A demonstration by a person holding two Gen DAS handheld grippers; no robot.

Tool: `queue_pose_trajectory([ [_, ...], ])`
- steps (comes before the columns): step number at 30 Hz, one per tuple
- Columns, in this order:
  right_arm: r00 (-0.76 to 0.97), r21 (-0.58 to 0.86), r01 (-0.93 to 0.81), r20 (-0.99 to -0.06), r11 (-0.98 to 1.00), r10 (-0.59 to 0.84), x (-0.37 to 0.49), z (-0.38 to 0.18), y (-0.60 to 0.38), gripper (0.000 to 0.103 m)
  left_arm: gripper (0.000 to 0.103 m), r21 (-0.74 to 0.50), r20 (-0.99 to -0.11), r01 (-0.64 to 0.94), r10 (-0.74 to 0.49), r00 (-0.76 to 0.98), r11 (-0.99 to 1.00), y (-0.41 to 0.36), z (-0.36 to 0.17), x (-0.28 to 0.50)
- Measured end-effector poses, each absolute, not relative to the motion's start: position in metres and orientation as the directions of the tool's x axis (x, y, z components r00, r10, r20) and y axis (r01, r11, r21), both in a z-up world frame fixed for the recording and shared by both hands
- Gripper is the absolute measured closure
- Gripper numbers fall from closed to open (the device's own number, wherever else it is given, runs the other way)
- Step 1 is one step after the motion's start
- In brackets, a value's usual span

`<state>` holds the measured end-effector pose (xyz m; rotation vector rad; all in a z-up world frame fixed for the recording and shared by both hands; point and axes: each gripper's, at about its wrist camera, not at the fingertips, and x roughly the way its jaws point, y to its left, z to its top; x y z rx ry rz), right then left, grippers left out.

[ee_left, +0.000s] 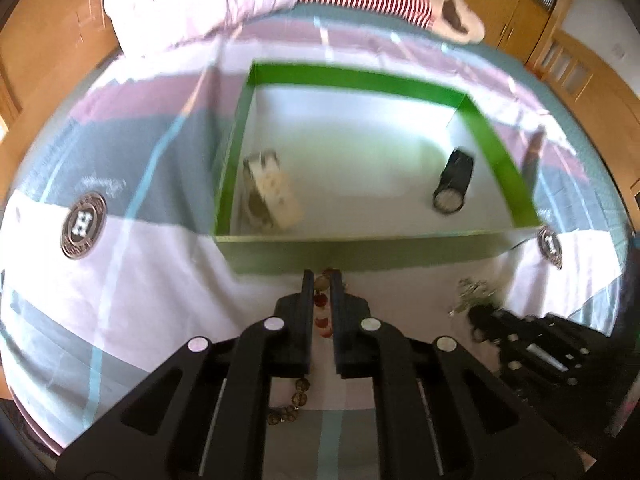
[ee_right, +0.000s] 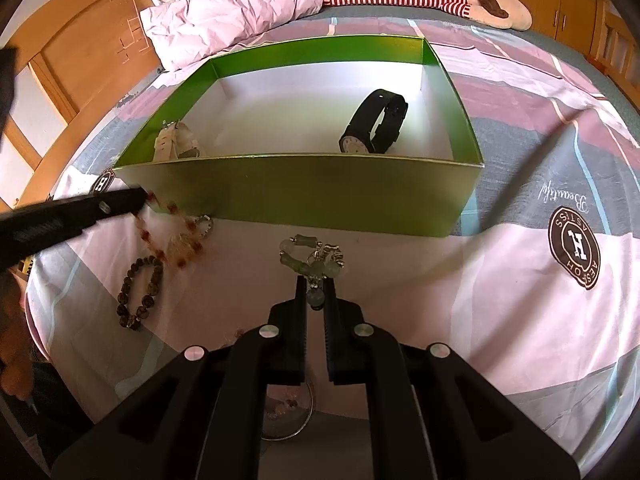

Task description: Organize jewelry

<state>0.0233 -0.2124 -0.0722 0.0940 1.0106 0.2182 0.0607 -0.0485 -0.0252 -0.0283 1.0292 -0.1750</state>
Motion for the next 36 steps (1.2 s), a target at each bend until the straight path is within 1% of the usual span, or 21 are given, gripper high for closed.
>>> queue_pose_trajectory([
  [4,0.510,0.178,-0.136,-0.831,0.975,0.223,0.024,-0.073,-0.212,0.096,0.095,-0.080,-0.801,0.122,-0.136,0.583,0.989,-0.037,-0.004,0.050],
  [9,0.509,0.180,-0.136,-0.831,0.974,0.224,0.024,-0.074,-0.211,0.096,0.095,-0.085,-0.775,0.122,-0.142,0.615,0.989,-0.027,0.007,0.044],
  [36,0.536,0.165,-0.146,-0.815,0.975,0.218,0.021,-0.071,-0.207,0.096,0.095,-0.068,-0.787,0.135,-0.137,0.601,0.988,-0.029,0.006,0.039],
])
